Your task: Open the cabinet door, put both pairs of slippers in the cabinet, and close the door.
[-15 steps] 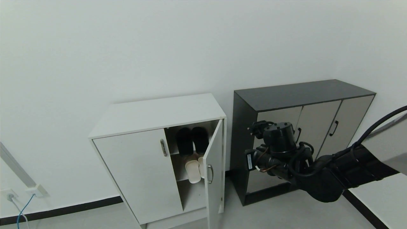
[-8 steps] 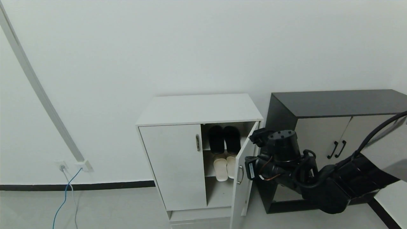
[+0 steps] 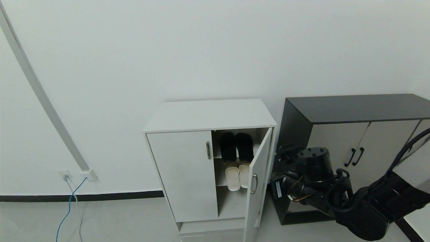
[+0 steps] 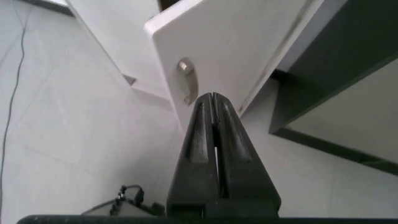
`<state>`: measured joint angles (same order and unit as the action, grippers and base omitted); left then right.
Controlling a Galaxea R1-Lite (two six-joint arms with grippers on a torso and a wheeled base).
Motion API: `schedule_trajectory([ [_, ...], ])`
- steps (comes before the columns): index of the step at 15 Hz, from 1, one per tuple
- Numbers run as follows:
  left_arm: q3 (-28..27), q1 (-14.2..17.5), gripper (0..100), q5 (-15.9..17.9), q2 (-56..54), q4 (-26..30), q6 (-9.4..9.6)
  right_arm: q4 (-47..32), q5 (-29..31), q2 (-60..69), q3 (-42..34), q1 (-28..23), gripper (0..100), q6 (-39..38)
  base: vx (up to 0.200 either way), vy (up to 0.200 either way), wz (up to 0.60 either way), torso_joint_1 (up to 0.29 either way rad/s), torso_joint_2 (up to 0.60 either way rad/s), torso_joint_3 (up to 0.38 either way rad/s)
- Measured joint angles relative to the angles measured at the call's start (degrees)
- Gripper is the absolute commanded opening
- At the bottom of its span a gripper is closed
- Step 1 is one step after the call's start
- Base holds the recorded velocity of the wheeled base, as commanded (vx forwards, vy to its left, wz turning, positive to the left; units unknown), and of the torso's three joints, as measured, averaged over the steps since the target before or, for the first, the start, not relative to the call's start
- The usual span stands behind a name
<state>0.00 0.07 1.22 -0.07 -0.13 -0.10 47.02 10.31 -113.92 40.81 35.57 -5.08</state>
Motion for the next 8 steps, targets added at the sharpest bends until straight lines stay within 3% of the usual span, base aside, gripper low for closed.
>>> schedule_trajectory([
  [6,-0.05,0.0,0,0.0,0.0,-0.02,0.02,0.83,-0.05,0.74,-3.47,0.04,0,-0.09,0.2,0.0,0.0,-0.003,0.0,0.005],
  [8,-0.02,0.0,0,0.01,0.0,-0.02,0.02,0.79,-0.02,0.26,-4.35,-0.21,0,-0.41,0.0,0.0,0.0,0.0,0.0,0.0],
])
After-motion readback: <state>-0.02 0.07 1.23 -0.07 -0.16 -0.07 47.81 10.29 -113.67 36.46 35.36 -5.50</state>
